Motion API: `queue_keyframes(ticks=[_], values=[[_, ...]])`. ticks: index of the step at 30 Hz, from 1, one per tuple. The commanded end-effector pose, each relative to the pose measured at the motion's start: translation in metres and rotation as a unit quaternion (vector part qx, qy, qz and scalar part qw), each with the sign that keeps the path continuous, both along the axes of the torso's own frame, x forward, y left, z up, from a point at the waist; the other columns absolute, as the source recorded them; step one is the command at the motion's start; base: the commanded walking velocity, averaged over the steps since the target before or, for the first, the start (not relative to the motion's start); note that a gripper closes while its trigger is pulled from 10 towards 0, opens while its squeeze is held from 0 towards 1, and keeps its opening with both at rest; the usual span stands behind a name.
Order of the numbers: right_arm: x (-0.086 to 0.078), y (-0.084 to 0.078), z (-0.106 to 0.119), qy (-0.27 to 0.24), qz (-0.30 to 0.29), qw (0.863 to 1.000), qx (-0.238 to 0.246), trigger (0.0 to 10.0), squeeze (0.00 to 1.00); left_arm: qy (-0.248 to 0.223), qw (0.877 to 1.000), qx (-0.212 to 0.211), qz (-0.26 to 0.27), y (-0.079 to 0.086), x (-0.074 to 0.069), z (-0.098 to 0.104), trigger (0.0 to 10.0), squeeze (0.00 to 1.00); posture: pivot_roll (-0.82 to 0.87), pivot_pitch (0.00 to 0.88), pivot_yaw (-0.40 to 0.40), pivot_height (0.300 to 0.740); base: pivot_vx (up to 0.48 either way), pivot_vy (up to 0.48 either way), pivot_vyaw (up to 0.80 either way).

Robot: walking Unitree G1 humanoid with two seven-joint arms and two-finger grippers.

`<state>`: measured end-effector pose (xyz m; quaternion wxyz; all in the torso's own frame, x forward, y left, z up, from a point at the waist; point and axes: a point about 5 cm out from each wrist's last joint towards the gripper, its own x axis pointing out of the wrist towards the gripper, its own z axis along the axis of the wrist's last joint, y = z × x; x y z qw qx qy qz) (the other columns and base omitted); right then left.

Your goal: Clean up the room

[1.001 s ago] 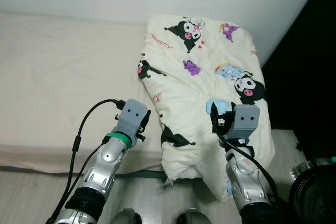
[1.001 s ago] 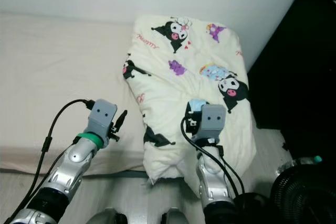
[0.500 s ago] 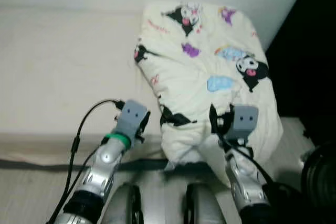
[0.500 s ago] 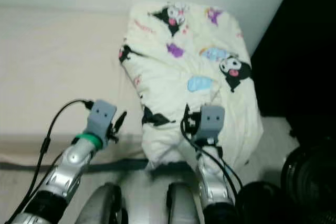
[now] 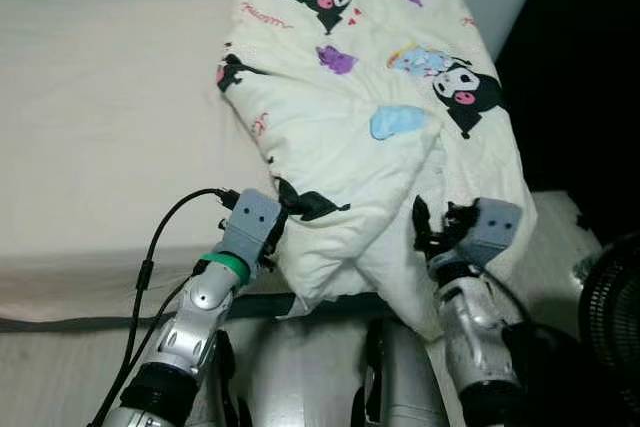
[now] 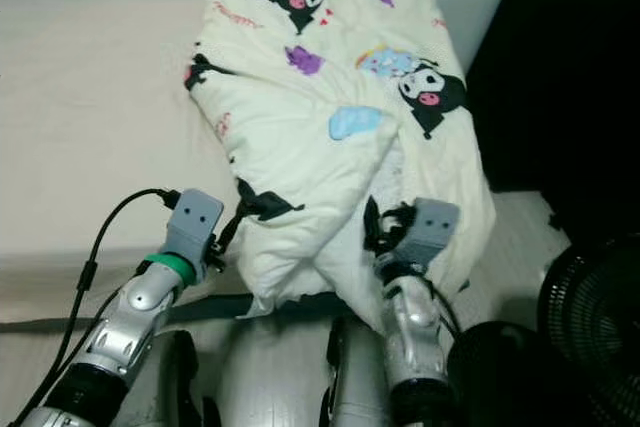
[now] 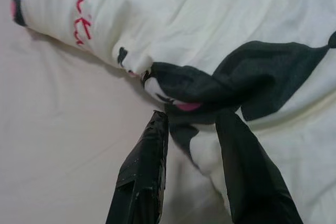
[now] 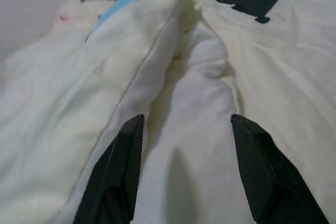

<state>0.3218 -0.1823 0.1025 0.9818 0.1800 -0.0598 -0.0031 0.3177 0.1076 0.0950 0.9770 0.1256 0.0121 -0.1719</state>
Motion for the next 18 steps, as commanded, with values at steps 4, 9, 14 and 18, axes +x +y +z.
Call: queue_keyframes(ticks=[4,9,14,18], values=[[0.003,0.001,-0.007,0.015,0.03,0.999,0.035,10.0,1.0,0.01,1.0,0.011,0.002,0.006,-0.004,-0.004,10.0,0.0,-0.02,0.098,0.08,0.572,0.0,0.0,0.0],[0.009,0.006,-0.001,0.004,0.096,0.995,0.033,10.0,1.0,0.01,1.0,0.015,0.006,0.009,-0.004,-0.003,10.0,0.0,-0.01,0.102,0.082,0.572,0.0,0.0,0.0],[0.016,0.009,-0.002,0.019,0.123,0.992,0.027,10.0,0.0,0.01,1.0,0.017,0.007,0.011,-0.005,-0.002,10.0,0.0,-0.01,0.108,0.087,0.572,0.0,0.0,0.0],[0.024,0.015,-0.002,0.031,0.15,0.987,0.054,8.5,0.0,0.01,1.0,0.019,0.005,0.01,-0.005,-0.001,10.0,0.0,0.0,0.111,0.09,0.572,0.0,0.0,0.0]])
